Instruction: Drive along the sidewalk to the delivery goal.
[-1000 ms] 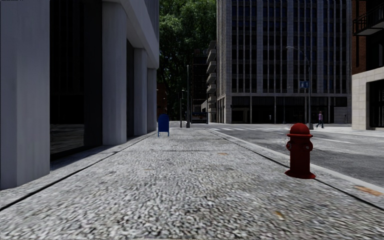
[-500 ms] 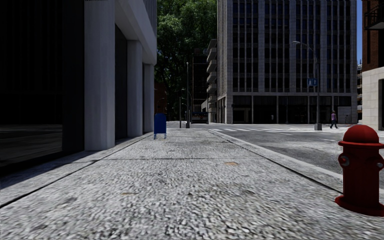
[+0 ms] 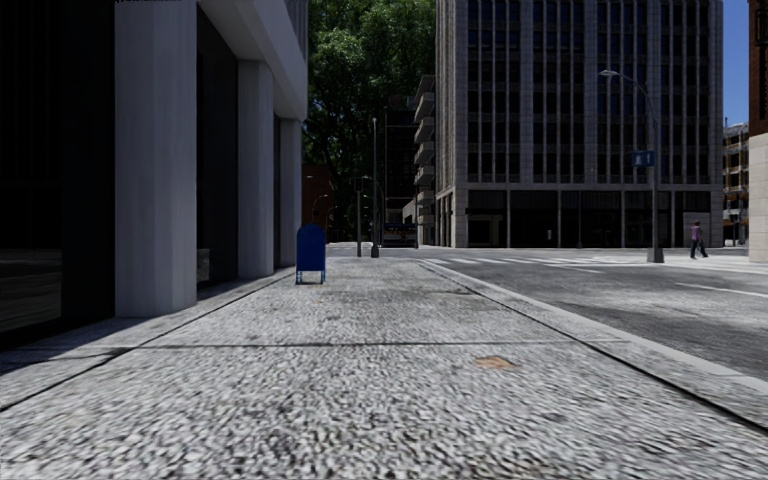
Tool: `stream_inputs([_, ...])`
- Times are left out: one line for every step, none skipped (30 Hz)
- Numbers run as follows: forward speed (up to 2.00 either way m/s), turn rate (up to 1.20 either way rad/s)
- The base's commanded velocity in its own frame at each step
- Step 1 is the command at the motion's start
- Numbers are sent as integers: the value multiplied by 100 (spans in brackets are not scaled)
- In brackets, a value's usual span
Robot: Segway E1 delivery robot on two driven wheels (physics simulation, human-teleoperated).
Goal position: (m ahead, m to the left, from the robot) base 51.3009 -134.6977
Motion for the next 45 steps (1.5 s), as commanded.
stream_inputs([200, 0])
stream_inputs([200, 0])
stream_inputs([200, 0])
stream_inputs([200, 0])
stream_inputs([200, 0])
stream_inputs([200, 0])
stream_inputs([200, 0])
stream_inputs([200, 0])
stream_inputs([200, 0])
stream_inputs([200, 0])
stream_inputs([200, 0])
stream_inputs([200, 0])
stream_inputs([200, 0])
stream_inputs([200, 0])
stream_inputs([200, 0])
stream_inputs([200, 0])
stream_inputs([200, 0])
stream_inputs([200, 0])
stream_inputs([200, 0])
stream_inputs([200, 0])
stream_inputs([200, 0])
stream_inputs([200, 0])
stream_inputs([200, 0])
stream_inputs([200, 0])
stream_inputs([200, 0])
stream_inputs([200, 0])
stream_inputs([200, 0])
stream_inputs([200, 0])
stream_inputs([200, 0])
stream_inputs([200, 0])
stream_inputs([200, 0])
stream_inputs([200, 0])
stream_inputs([200, 0])
stream_inputs([200, 0])
stream_inputs([200, 0])
stream_inputs([200, 0])
stream_inputs([200, 0])
stream_inputs([200, 0])
stream_inputs([200, 0])
stream_inputs([200, 0])
stream_inputs([200, 0])
stream_inputs([200, 0])
stream_inputs([200, 0])
stream_inputs([200, 0])
stream_inputs([200, 0])
